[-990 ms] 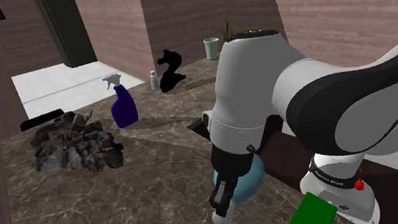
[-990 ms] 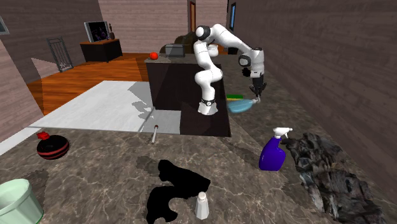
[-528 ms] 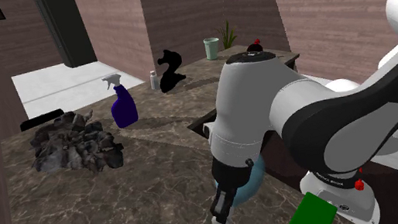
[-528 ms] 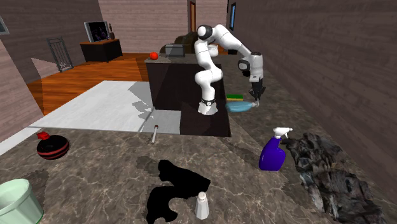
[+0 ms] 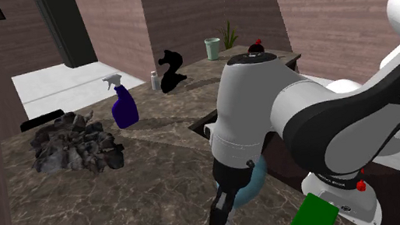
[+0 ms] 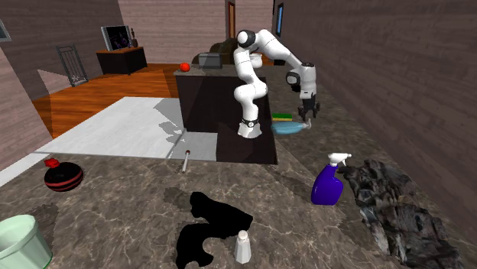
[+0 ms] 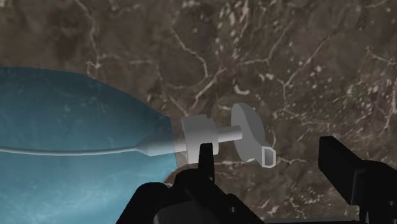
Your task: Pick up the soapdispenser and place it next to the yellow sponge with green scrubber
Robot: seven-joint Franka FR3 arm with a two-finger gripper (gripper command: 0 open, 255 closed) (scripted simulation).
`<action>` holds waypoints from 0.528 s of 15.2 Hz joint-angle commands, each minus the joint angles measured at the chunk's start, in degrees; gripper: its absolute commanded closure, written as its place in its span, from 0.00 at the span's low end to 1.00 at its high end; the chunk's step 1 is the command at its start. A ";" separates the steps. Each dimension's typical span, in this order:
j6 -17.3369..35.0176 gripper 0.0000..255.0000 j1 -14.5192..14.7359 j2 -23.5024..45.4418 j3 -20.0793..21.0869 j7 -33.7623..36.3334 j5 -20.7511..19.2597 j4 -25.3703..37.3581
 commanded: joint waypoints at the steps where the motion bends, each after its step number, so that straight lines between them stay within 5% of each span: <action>1: 0.00 0.00 0.00 0.00 0.00 0.00 0.00 0.00; 4: 0.00 0.00 0.00 0.00 0.00 0.00 0.00 0.00; 8: -9.98 0.00 0.29 -7.18 -3.82 0.50 -2.15 2.59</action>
